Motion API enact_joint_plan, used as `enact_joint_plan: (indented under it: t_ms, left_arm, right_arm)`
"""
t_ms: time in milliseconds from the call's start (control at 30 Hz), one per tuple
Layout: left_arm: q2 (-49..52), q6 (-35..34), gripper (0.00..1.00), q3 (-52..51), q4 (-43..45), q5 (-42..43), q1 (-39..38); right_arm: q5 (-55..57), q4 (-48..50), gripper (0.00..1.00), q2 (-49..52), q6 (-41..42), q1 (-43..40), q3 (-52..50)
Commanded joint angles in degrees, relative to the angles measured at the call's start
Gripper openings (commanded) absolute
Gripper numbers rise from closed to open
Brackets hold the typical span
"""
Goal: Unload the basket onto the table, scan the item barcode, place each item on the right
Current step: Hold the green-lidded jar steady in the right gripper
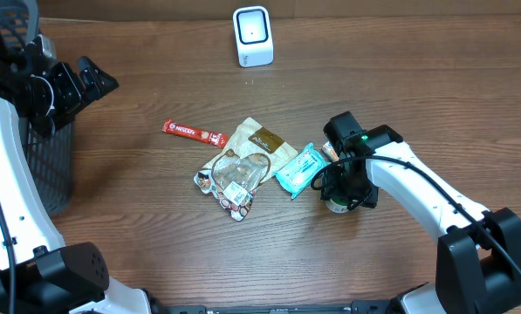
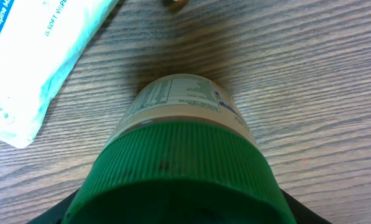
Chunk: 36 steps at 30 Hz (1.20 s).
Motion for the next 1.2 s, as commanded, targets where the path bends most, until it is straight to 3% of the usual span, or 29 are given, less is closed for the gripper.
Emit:
enact_joint_plan:
  t_ms: [0,33,167,200,233,567,667,733,833,967,1167]
  left_arm:
    - [0.3,-0.5,1.00,-0.2,0.1,0.0,-0.2]
    - [0.3,-0.5,1.00,-0.2,0.1,0.0,-0.2]
    - [0.3,-0.5,1.00,-0.2,0.1,0.0,-0.2]
    - [0.3,-0.5,1.00,-0.2,0.1,0.0,-0.2]
    - [0.3,-0.5,1.00,-0.2,0.1,0.0,-0.2]
    - [0.3,-0.5,1.00,-0.2,0.1,0.0,-0.2]
    - [0.3,-0.5,1.00,-0.2,0.1,0.0,-0.2]
    - [0.3,-0.5,1.00,-0.2,0.1,0.0,-0.2]
    - [0.3,-0.5,1.00,-0.2,0.1,0.0,-0.2]
    - [0.3,-0.5,1.00,-0.2,0.1,0.0,-0.2]
    - [0.3,-0.5,1.00,-0.2,0.1,0.0,-0.2]
  right_arm:
    - [0.7,0.6,0.04,0.1,0.3,0.2,1.9]
    - [0.6,1.1,0.05,0.1,0.3,0.2,1.7]
    - [0.6,4.1,0.25,0.1,0.3,0.2,0.1]
    - [0.6,5.0,0.39,0.1,0.3,0.2,-0.4]
    - [0.6,6.0,0.44,0.1,0.3,0.2,-1.1]
    - [1.6,8.9,0.56,0.1,0.2,0.2,-2.6]
    - [1.6,9.0,0.67,0.1,0.2,0.2,-2.6]
    - [1.6,9.2,0.68,0.1,0.2,0.2,-2.6]
    - [1.7,9.5,0.82,0.1,0.2,0.2,-2.6]
    - [1.7,9.9,0.86,0.1,0.2,0.2,-2.6]
    - [3.0,11.6,0.85,0.1,0.2,0.2,-2.6]
